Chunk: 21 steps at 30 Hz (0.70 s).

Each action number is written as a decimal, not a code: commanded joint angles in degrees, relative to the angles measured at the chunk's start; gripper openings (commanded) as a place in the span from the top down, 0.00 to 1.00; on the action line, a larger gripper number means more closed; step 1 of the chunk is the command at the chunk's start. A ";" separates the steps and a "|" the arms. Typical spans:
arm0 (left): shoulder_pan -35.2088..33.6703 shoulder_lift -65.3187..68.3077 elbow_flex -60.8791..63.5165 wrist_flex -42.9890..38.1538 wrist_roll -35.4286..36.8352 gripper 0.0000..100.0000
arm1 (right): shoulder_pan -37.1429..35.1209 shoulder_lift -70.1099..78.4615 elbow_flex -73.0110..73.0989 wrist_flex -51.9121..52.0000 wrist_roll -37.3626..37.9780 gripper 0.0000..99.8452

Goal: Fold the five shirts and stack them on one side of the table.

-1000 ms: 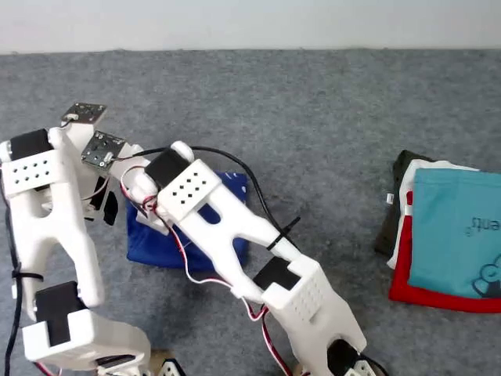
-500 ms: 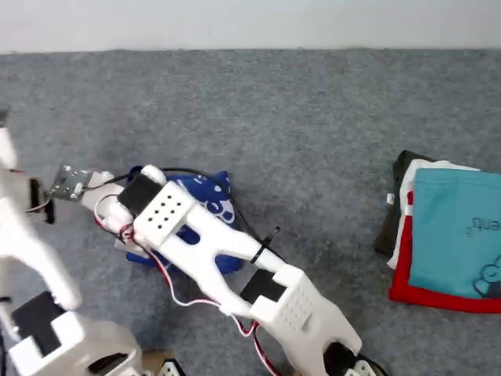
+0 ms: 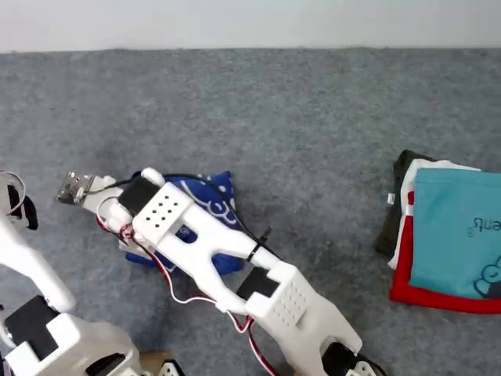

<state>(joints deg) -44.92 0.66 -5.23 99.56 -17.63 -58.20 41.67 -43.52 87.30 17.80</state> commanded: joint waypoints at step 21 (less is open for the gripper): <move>-0.09 -2.20 3.91 -2.20 0.53 0.86 | 1.01 -3.38 -22.68 11.65 0.09 0.51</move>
<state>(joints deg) -44.92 0.66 -1.19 97.63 -17.63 -58.55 42.73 -58.37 95.12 17.89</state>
